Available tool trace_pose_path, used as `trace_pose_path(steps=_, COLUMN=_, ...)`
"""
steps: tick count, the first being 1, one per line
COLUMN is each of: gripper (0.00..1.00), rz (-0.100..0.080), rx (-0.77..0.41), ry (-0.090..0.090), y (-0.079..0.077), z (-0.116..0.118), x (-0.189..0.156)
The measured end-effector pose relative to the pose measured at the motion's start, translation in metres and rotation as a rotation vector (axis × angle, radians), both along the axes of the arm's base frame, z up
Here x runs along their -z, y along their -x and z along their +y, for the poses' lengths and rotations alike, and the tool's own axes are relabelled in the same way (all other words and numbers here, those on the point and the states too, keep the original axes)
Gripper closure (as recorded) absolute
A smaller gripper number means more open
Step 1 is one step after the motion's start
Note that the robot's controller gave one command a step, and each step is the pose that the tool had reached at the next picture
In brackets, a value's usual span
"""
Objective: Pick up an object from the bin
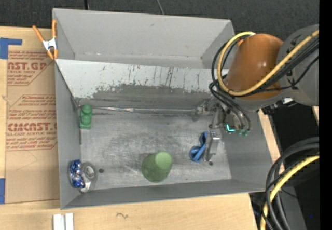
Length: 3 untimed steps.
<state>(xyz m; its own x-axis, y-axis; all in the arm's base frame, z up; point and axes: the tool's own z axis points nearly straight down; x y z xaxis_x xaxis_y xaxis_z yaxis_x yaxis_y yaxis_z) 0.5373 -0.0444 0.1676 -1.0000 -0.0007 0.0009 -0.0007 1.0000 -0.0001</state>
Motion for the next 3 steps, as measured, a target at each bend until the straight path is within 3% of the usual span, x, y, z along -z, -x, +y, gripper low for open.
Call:
trace_pose_path(steps=1, gripper=0.00, rz=-0.006, rx=0.132, ry=-0.001, y=0.016, z=-0.044, x=0.099)
trace_pose_path(steps=2, gripper=1.00, rz=-0.011, rx=0.129, ry=0.000, y=0.013, z=-0.044, x=0.096)
trace_pose_path(steps=3, gripper=1.00, rz=-0.009, rx=-0.110, ry=0.002, y=0.025, z=-0.067, x=-0.048)
